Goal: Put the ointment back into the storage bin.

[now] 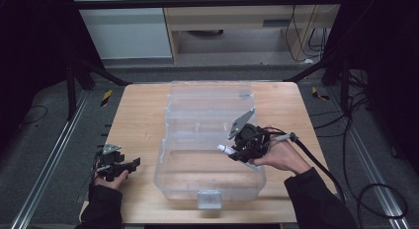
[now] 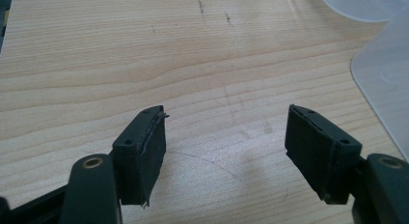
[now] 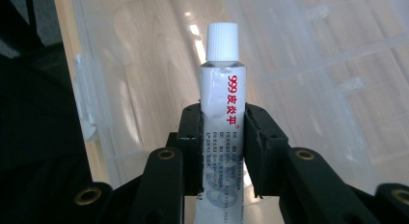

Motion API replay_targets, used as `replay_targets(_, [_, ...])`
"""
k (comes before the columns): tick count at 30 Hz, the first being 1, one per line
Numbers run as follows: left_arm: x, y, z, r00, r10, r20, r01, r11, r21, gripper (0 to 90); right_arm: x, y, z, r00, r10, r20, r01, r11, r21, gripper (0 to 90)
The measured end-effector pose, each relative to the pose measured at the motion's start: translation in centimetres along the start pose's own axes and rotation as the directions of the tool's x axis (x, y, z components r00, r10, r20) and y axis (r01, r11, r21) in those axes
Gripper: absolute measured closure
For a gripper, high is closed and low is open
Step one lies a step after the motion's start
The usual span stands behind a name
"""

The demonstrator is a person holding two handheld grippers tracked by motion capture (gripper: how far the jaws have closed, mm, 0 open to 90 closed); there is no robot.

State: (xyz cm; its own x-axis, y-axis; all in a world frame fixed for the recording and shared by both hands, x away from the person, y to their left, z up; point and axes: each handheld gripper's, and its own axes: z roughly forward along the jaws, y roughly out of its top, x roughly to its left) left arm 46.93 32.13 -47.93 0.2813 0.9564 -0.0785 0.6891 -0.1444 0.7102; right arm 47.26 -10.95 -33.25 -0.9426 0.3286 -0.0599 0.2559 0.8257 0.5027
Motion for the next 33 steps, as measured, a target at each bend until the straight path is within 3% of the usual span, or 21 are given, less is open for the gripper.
replay_targets(16, [0.0, 0.0, 0.0, 1.0000, -0.002, 0.000, 0.002, 1.0000, 0.000, 30.7, 0.6, -0.8, 3.7, 0.9955, -0.064, -0.070, 0.071, 0.992, 0.104, 70.1])
replay_targets(24, [0.0, 0.0, 0.0, 1.0000, 0.000, -0.001, 0.000, 1.0000, 0.001, 30.7, 0.8, -1.6, 5.3, 0.9896, -0.102, -0.101, 0.117, 0.982, 0.150, 70.1])
replay_targets(33, [0.1, 0.0, 0.0, 1.0000, -0.002, 0.000, 0.002, 1.0000, 0.000, 30.7, 1.3, -1.9, 7.0, 0.9770, -0.155, -0.147, 0.182, 0.963, 0.199, 70.0])
